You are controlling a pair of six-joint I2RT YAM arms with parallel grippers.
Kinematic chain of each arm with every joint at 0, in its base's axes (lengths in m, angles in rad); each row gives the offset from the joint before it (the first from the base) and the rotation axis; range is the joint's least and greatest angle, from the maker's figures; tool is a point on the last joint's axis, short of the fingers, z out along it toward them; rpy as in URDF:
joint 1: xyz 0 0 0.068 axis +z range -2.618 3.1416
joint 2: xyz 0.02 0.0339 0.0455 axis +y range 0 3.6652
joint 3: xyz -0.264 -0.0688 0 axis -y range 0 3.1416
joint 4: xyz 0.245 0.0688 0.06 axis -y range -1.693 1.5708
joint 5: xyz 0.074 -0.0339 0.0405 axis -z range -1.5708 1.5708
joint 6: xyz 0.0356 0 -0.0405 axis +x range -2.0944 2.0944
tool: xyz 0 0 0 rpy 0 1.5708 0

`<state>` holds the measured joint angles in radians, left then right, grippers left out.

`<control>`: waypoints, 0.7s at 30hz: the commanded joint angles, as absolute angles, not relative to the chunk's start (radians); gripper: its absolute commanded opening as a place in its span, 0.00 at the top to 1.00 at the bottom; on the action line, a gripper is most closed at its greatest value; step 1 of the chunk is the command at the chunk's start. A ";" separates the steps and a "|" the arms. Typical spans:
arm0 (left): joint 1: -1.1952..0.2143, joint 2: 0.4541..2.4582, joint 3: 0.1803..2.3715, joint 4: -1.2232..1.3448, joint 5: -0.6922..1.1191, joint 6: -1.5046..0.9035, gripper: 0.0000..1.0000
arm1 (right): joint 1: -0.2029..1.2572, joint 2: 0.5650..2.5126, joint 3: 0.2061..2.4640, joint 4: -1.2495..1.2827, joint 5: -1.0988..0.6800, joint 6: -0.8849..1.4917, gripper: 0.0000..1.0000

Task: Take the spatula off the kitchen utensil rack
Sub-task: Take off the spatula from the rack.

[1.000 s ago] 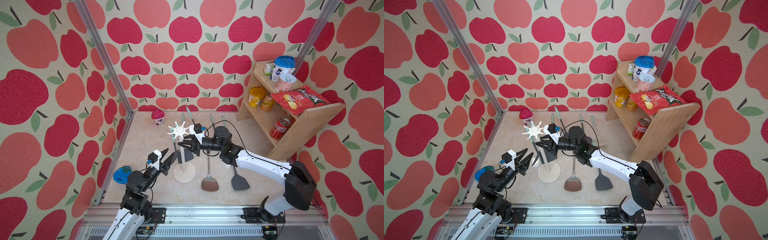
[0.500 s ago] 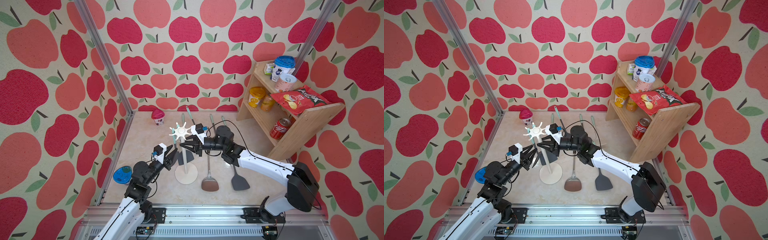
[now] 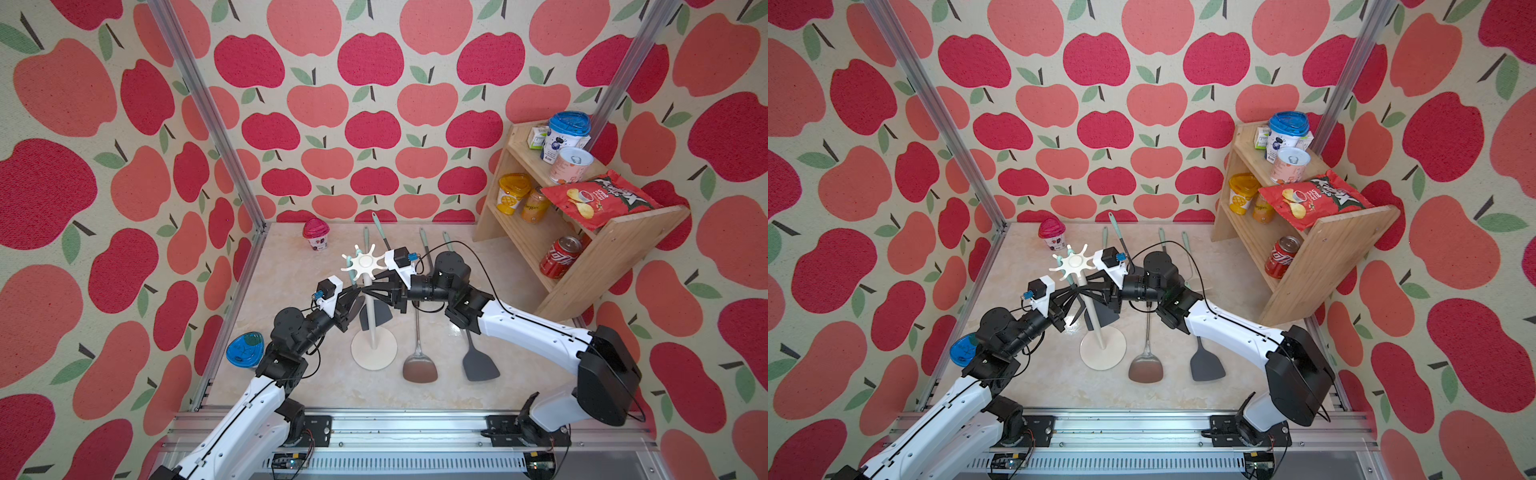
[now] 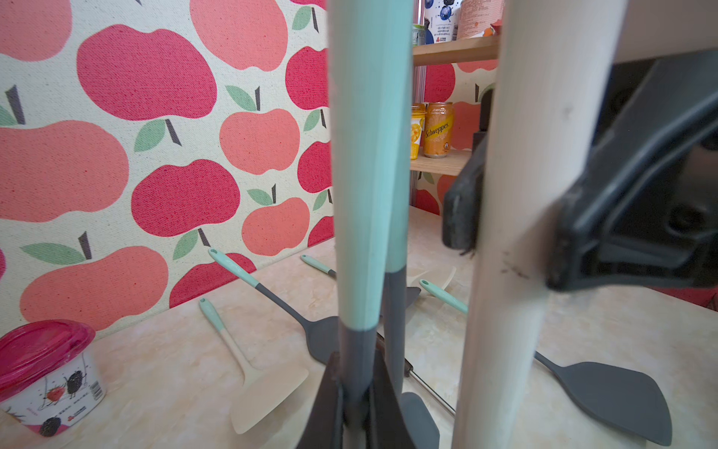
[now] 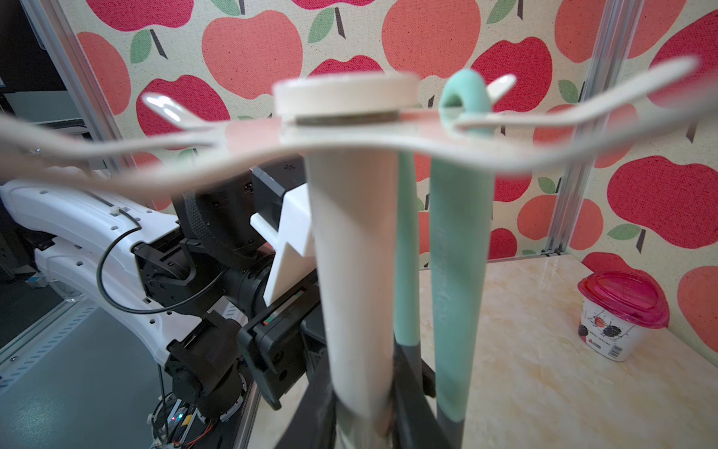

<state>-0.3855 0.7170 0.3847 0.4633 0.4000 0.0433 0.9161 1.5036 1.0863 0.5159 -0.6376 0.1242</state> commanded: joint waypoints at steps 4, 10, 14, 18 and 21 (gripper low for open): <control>-0.393 0.655 0.412 0.424 0.326 0.082 1.00 | 0.917 1.454 1.078 0.441 -0.632 0.152 1.00; -0.393 0.630 0.419 0.408 0.263 0.088 1.00 | 0.917 1.445 1.066 0.426 -0.613 0.143 1.00; -0.392 0.616 0.416 0.411 0.205 0.063 1.00 | 0.917 1.440 1.060 0.422 -0.601 0.139 1.00; -0.391 0.575 0.399 0.417 0.112 0.037 1.00 | 0.917 1.436 1.054 0.422 -0.591 0.135 1.00; -0.388 0.535 0.373 0.426 0.067 0.020 1.00 | 0.917 1.434 1.051 0.423 -0.585 0.135 1.00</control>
